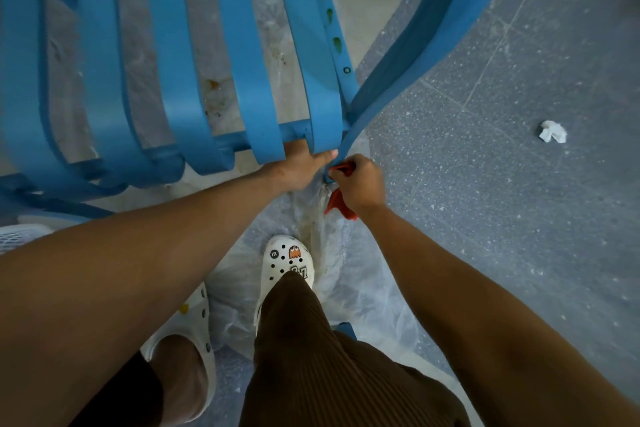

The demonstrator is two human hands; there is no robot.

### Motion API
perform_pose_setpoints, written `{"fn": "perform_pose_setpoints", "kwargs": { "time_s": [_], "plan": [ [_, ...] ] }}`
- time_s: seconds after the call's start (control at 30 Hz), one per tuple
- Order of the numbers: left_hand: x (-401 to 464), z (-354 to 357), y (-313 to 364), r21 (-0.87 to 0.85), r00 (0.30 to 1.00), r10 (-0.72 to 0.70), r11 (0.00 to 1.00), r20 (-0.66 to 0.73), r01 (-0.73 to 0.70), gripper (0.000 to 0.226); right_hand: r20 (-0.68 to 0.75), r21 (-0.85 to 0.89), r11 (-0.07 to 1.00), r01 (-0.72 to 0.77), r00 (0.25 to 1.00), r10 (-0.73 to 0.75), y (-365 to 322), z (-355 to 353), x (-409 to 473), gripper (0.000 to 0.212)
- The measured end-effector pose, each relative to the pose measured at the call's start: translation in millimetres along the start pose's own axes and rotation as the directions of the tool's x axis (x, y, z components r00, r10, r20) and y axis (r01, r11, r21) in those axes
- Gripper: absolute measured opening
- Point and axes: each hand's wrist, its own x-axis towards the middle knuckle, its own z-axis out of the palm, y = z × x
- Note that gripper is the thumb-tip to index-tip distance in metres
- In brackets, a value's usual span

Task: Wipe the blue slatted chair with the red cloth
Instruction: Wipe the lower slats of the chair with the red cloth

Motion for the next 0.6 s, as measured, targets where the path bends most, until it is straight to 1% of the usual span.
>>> {"fn": "perform_pose_setpoints", "kwargs": {
  "time_s": [0.03,0.1,0.17,0.23,0.3,0.4,0.47,0.6],
  "plan": [
    [-4.5,-2.8,2.5,0.033,1.000,-0.012,0.999,0.026,0.011,0.037,0.005,-0.003,1.000,-0.017,1.000,0.017,-2.9,-2.6,-2.1,0.025],
    [-16.8,-7.5,9.0,0.046,0.996,-0.016,0.999,0.093,0.012,0.037,-0.003,0.000,1.000,-0.019,1.000,0.019,-11.0,-15.8,-10.2,0.026],
    [-30.4,-11.9,15.5,0.046,0.986,0.006,0.999,0.168,-0.014,0.041,-0.027,0.022,1.000,0.013,1.000,-0.013,-21.1,-37.6,-21.4,0.022],
    [-51.0,-17.3,23.1,0.081,0.971,0.013,0.996,0.237,-0.033,0.047,-0.065,0.069,0.996,0.051,0.997,-0.047,-32.9,-64.6,-37.6,0.017],
    [-67.0,-21.3,23.2,0.111,0.964,0.018,0.993,0.265,-0.049,0.058,-0.108,0.115,0.990,0.078,0.992,-0.066,-45.3,-91.4,-52.9,0.017],
    [-95.6,-31.0,32.9,0.145,0.949,0.039,0.986,0.312,-0.088,0.057,-0.174,0.191,0.973,0.130,0.980,-0.097,-68.8,-134.1,-80.1,0.021],
    [-113.8,-40.3,46.2,0.140,0.946,0.068,0.983,0.316,-0.117,0.052,-0.244,0.250,0.948,0.197,0.960,-0.135,-85.3,-162.6,-98.4,0.025],
    [-146.1,-62.1,72.5,0.133,0.954,0.164,0.970,0.251,-0.202,0.047,-0.332,0.328,0.892,0.310,0.922,-0.199,-115.9,-211.1,-134.5,0.030]
  ]
}}
